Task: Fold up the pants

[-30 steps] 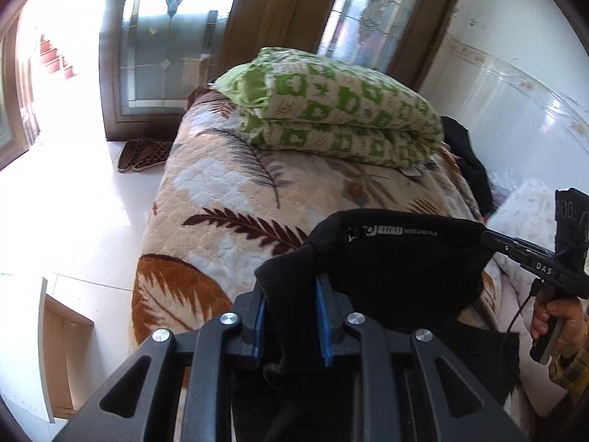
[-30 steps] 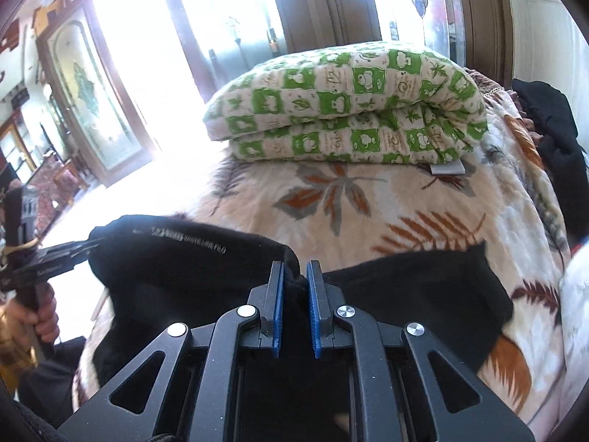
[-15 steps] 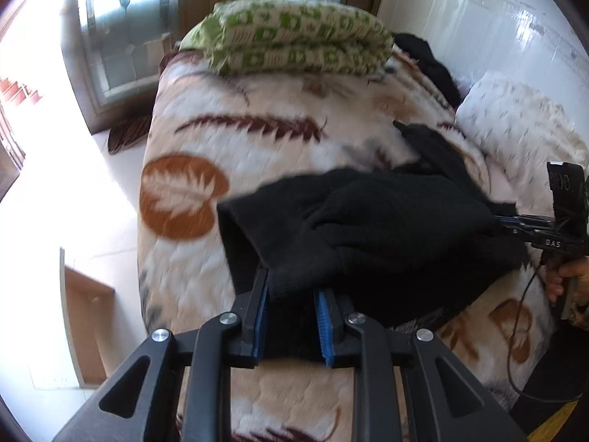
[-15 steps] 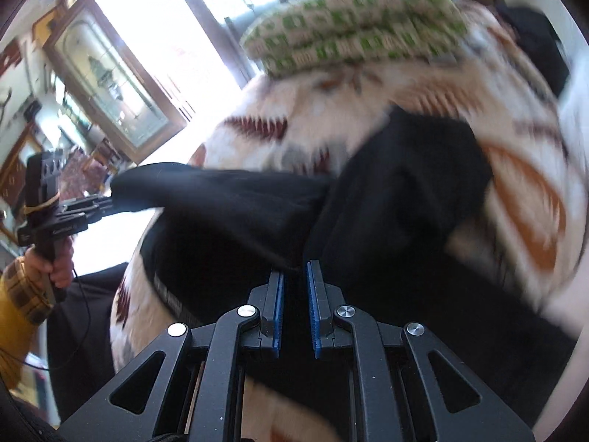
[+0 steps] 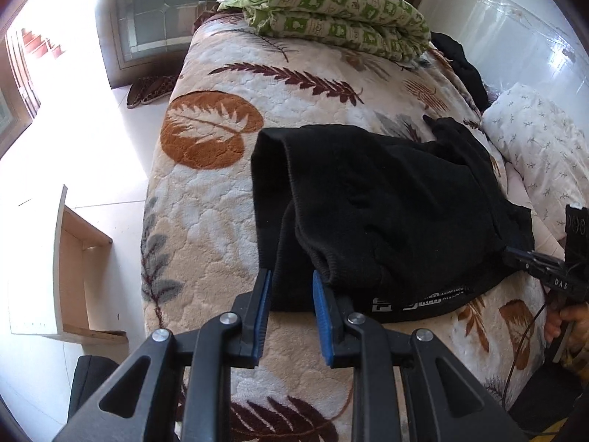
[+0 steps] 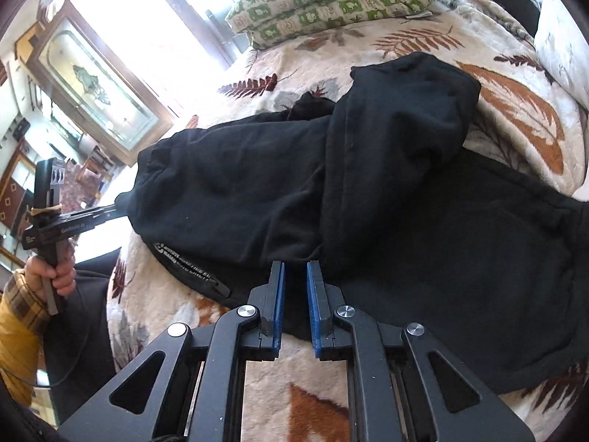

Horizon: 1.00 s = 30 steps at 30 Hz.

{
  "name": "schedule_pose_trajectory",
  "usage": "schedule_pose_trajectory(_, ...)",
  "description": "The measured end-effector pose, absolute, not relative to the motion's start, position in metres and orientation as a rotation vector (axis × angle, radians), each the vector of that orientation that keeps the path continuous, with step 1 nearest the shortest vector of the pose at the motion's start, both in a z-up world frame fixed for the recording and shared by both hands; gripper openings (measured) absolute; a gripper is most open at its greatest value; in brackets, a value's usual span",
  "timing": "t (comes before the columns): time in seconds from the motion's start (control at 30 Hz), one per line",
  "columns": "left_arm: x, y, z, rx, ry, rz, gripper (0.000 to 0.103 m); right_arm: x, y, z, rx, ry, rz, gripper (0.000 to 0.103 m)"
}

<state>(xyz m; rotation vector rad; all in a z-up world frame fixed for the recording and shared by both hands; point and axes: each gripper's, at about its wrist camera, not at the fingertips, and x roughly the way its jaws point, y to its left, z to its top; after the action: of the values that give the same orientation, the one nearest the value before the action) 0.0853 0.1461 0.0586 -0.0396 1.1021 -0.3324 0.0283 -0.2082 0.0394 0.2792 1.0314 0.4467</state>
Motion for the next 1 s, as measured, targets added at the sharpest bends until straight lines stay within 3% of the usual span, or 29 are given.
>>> schedule_pose_trajectory(0.2, 0.081, 0.169, 0.067, -0.132, 1.069, -0.251, 0.025, 0.022, -0.205, 0.040, 0.241, 1.030, 0.385, 0.013)
schedule_pose_trajectory(0.27, 0.080, 0.161, 0.069, -0.123, 1.067, -0.263, 0.025, 0.022, -0.206, 0.043, 0.217, 1.014, 0.337, 0.030)
schedule_pose_trajectory(0.33, 0.083, 0.148, 0.069, -0.109, 1.076, -0.287, 0.029, 0.023, -0.209, 0.050, 0.239, 0.969, 0.290, 0.062)
schedule_pose_trajectory(0.4, 0.087, 0.133, 0.065, -0.087, 1.091, -0.292, 0.047, 0.027, -0.211, 0.057, 0.251, 0.922, 0.258, 0.063)
schedule_pose_trajectory(0.53, 0.100, 0.113, 0.049, -0.101, 1.132, -0.279, 0.050, 0.050, -0.211, 0.050, 0.306, 0.922, 0.183, 0.063)
schedule_pose_trajectory(0.57, 0.102, 0.110, 0.046, -0.105, 1.137, -0.268, 0.048, 0.058, -0.211, 0.042, 0.334, 0.942, 0.171, 0.063)
schedule_pose_trajectory(0.6, 0.102, 0.109, 0.044, -0.099, 1.131, -0.252, 0.042, 0.066, -0.211, 0.034, 0.361, 0.969, 0.170, 0.054)
schedule_pose_trajectory(0.63, 0.102, 0.108, 0.043, -0.093, 1.126, -0.246, 0.042, 0.072, -0.211, 0.028, 0.371, 0.991, 0.168, 0.027)
schedule_pose_trajectory(0.67, 0.102, 0.109, 0.043, -0.093, 1.120, -0.248, 0.038, 0.075, -0.211, 0.023, 0.378, 1.004, 0.160, 0.016)
schedule_pose_trajectory(0.77, 0.098, 0.120, 0.051, -0.125, 1.091, -0.253, 0.029, 0.067, -0.214, 0.032, 0.409, 0.956, 0.192, 0.010)
schedule_pose_trajectory(1.0, 0.096, 0.131, 0.059, -0.162, 1.087, -0.299, 0.029, 0.026, -0.219, 0.062, 0.436, 0.920, 0.234, 0.009)
